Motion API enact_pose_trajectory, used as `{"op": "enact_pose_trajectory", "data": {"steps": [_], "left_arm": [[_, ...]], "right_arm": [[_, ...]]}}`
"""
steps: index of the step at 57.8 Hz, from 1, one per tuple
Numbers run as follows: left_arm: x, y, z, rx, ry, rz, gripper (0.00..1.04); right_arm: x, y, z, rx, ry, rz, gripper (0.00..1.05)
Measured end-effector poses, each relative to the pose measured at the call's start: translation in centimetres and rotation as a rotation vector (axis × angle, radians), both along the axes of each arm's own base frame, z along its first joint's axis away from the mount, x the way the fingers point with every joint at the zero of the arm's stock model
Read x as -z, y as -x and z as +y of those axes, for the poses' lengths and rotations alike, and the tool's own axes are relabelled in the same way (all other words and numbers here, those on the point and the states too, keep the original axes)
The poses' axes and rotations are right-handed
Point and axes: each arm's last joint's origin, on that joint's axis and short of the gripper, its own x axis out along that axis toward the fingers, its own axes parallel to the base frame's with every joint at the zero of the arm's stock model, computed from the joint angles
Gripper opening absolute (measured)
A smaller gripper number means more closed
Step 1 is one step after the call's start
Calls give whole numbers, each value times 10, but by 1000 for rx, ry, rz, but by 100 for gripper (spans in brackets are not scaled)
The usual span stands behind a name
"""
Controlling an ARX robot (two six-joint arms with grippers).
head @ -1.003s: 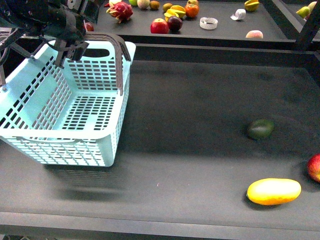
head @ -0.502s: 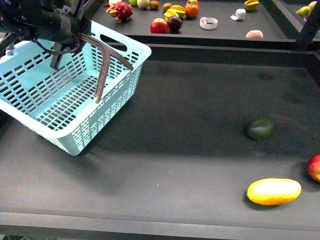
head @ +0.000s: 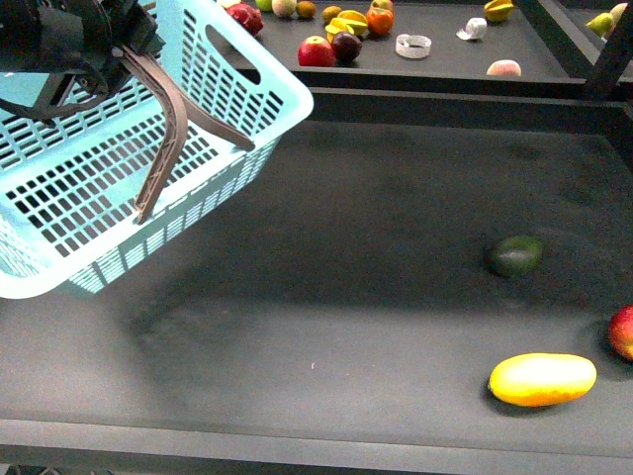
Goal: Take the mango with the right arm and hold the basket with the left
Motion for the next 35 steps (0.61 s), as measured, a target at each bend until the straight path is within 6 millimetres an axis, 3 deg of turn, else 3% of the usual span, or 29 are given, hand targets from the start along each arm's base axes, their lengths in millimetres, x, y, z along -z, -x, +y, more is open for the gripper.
{"op": "enact_pose_trajectory", "data": {"steps": [11, 22, 35], "left_arm": [[-15, 50, -28, 157, -81, -64, 4], [-28, 117, -68, 322, -174, -144, 4], [-33, 146, -96, 394, -246, -215, 4]], "right_arm": [[0, 0, 0, 0, 0, 0, 96], [0, 0, 0, 0, 0, 0, 96], [0, 0, 0, 0, 0, 0, 96]]}}
